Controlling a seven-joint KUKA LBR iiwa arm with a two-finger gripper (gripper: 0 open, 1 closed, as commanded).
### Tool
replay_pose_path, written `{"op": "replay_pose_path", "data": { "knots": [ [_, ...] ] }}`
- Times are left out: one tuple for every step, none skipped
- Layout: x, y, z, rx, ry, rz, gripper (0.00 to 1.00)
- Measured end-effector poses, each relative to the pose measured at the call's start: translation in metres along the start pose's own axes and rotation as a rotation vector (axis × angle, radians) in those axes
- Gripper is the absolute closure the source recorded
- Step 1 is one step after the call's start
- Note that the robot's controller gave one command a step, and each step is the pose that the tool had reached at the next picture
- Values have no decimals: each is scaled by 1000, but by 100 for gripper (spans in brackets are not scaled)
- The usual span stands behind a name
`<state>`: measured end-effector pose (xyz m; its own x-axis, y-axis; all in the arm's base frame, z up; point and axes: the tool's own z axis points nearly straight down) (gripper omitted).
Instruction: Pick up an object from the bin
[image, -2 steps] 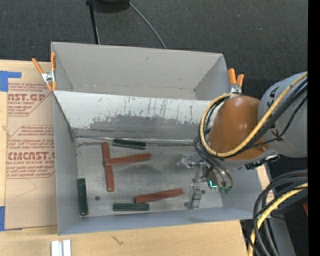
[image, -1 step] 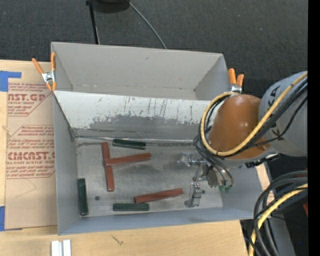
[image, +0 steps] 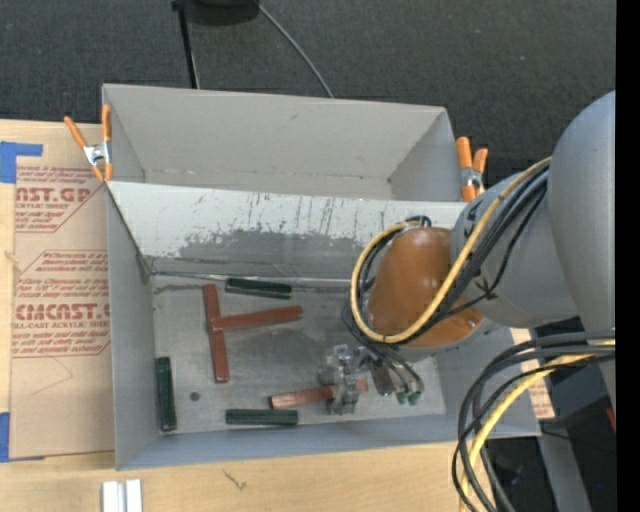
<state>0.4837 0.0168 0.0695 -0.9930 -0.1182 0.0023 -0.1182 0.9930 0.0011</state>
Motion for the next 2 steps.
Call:
{"op": "replay_pose_path", "data": {
  "knots": [
    [0,0,0,0,0,0,100],
    [1,6,-211,1,1,-51,100]
  ]
}}
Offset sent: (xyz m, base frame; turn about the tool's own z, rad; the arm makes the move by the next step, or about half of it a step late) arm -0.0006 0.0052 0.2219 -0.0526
